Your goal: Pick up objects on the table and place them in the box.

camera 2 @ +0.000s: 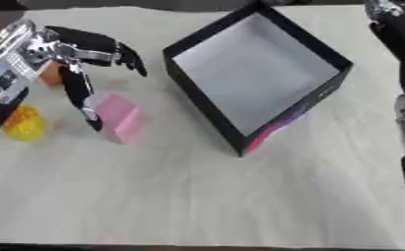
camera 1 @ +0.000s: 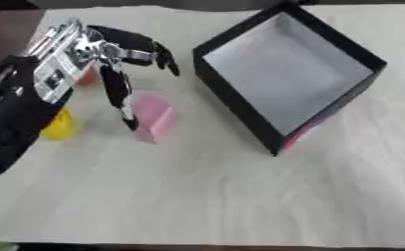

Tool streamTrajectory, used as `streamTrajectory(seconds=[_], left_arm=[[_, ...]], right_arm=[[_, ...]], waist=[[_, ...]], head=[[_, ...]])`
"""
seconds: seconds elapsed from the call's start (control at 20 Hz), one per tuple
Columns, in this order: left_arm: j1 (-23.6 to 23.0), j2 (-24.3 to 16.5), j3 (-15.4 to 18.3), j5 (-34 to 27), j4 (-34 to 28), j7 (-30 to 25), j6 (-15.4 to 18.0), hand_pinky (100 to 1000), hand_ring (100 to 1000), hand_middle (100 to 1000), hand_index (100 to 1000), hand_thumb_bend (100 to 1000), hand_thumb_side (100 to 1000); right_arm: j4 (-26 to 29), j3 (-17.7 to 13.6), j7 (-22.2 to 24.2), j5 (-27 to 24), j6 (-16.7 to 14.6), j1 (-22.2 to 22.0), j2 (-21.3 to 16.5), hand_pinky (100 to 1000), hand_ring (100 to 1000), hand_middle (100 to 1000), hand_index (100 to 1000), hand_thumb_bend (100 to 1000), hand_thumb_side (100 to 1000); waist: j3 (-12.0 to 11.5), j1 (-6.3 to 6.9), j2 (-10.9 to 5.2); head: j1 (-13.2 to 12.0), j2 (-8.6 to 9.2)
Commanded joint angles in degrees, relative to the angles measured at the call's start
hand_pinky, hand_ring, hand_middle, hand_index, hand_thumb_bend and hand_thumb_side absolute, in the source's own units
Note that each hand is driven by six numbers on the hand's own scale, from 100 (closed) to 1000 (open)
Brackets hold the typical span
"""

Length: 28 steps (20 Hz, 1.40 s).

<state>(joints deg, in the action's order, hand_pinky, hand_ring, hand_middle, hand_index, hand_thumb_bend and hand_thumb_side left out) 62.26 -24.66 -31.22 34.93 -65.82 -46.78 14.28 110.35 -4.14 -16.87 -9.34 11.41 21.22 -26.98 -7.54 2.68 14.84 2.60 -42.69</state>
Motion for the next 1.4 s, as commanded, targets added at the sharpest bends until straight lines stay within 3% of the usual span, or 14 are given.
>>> streamTrajectory(seconds=[0.05, 0.4, 0.55, 0.65, 0.75, 0.85, 1.0, 1.15, 1.3, 1.4], left_arm=[[1.05, -0.60, 0.81, 0.43, 0.39, -0.82, 0.07, 857, 870, 858, 906, 873, 179], [-0.03, 1.03, 0.66, 1.40, 2.46, -0.82, 0.81, 850, 864, 851, 897, 855, 169], [-0.13, 1.25, 0.68, 1.14, 2.62, 0.47, 1.30, 820, 840, 816, 863, 787, 132], [-0.14, 1.13, 0.75, 0.99, 2.62, 1.75, 1.24, 776, 792, 744, 799, 665, 100], [0.10, 0.73, 0.81, 0.95, 2.02, 3.44, 0.66, 681, 671, 576, 629, 335, 100], [0.46, -0.34, 0.62, -0.01, 0.10, 4.58, -0.23, 629, 611, 510, 547, 237, 100], [1.65, -3.39, 1.48, -3.49, -6.52, 5.35, -2.94, 613, 595, 480, 496, 227, 100], [3.78, -6.23, 4.24, -4.79, -13.99, 5.27, -7.27, 626, 603, 491, 508, 257, 100], [7.33, -4.09, 7.58, -0.56, -15.63, 7.68, -10.43, 636, 608, 498, 513, 309, 100], [9.52, -1.54, 8.28, 3.65, -13.89, 10.04, -10.12, 646, 613, 504, 516, 346, 100]], right_arm=[[0.40, -0.15, 0.19, 0.30, -0.08, 0.74, -0.74, 852, 812, 797, 916, 258, 370], [0.38, -0.19, 0.15, 0.28, -0.10, 0.81, -0.56, 852, 812, 797, 917, 252, 373], [0.35, -0.18, 0.20, 0.28, -0.08, 0.85, -0.51, 852, 812, 797, 917, 249, 375], [0.32, -0.20, 0.22, 0.30, -0.07, 0.81, -0.51, 852, 812, 797, 917, 249, 375], [0.30, -0.24, 0.19, 0.29, -0.08, 0.75, -0.54, 853, 812, 797, 917, 248, 375], [0.29, -0.26, 0.16, 0.27, -0.10, 0.68, -0.68, 853, 811, 797, 917, 247, 374], [0.44, -0.41, -0.01, 0.23, -0.24, 0.53, -1.02, 853, 811, 797, 917, 246, 370], [0.75, -0.91, -0.50, 0.21, -0.43, 0.35, -1.47, 853, 811, 798, 917, 246, 366], [1.04, -1.28, -1.12, -0.21, -0.60, 1.39, -1.73, 854, 816, 801, 917, 246, 356], [1.39, -1.27, -1.53, -0.50, -0.77, 2.59, -1.83, 856, 829, 811, 919, 248, 348]], waist=[[0.02, 0.20, -0.08], [0.31, 0.01, 0.16], [0.35, 0.00, 0.24], [0.31, 0.02, 0.24], [0.20, 0.05, 0.17], [0.10, 0.13, 0.04], [-0.01, 0.46, -0.17], [-0.04, 0.65, -0.33], [0.74, 0.69, -0.27], [1.68, 0.53, -0.02]], head=[[-0.27, 0.63], [-0.47, 0.90], [-0.45, 0.89], [-0.41, 0.77], [-0.43, 0.67], [-0.44, 0.68], [-0.25, 0.56], [0.06, 0.22], [-1.11, 0.07], [-2.06, 0.34]])
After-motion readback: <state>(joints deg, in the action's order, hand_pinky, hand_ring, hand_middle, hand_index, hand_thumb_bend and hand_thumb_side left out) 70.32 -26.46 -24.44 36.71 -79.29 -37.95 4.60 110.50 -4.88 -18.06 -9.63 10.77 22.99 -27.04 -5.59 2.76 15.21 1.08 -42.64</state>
